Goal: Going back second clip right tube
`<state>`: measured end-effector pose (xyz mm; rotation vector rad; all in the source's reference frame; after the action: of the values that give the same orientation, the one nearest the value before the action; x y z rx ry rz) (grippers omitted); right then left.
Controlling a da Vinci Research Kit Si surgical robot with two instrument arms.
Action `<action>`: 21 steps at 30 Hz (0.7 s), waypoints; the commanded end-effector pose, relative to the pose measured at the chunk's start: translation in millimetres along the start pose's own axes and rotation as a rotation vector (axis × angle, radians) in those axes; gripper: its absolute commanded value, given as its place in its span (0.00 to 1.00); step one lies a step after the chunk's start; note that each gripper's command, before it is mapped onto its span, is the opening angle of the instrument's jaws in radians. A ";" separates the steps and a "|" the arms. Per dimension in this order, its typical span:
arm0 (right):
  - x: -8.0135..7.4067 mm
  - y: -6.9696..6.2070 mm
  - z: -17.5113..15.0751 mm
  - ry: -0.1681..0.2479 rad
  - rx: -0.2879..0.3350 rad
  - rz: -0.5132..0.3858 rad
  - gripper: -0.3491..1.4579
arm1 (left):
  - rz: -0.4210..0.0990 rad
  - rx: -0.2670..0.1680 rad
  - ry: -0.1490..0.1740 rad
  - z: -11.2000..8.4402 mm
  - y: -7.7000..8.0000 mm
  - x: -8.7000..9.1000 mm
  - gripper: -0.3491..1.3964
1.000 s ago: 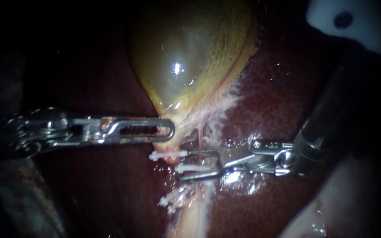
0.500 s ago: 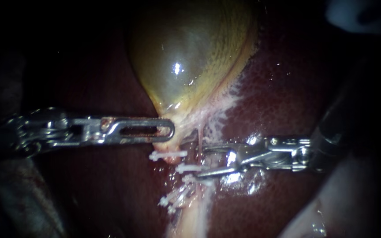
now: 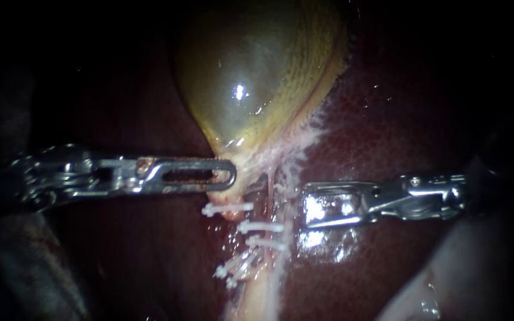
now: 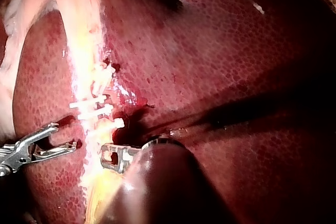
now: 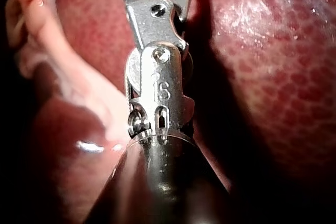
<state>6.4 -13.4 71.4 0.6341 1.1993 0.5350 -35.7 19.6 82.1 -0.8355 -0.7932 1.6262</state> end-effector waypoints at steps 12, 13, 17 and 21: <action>0.6 -0.6 -2.3 -0.016 -0.012 -0.014 0.46 | 0.002 0.003 0.005 1.4 -0.5 0.0 0.00; 0.6 -0.6 -2.2 -0.015 -0.012 -0.014 0.46 | 0.002 0.004 0.005 1.6 -0.6 0.0 0.00; 0.7 -0.8 -1.8 -0.012 -0.014 -0.013 0.46 | 0.003 0.007 0.009 2.6 -0.8 0.1 0.00; 0.9 -0.9 -1.3 -0.009 -0.017 -0.012 0.46 | 0.006 0.014 0.015 3.9 -1.5 -0.1 0.00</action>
<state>5.5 -13.1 69.7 0.6120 1.1882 0.5329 -38.4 19.5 85.8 -0.8424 -0.7699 1.6271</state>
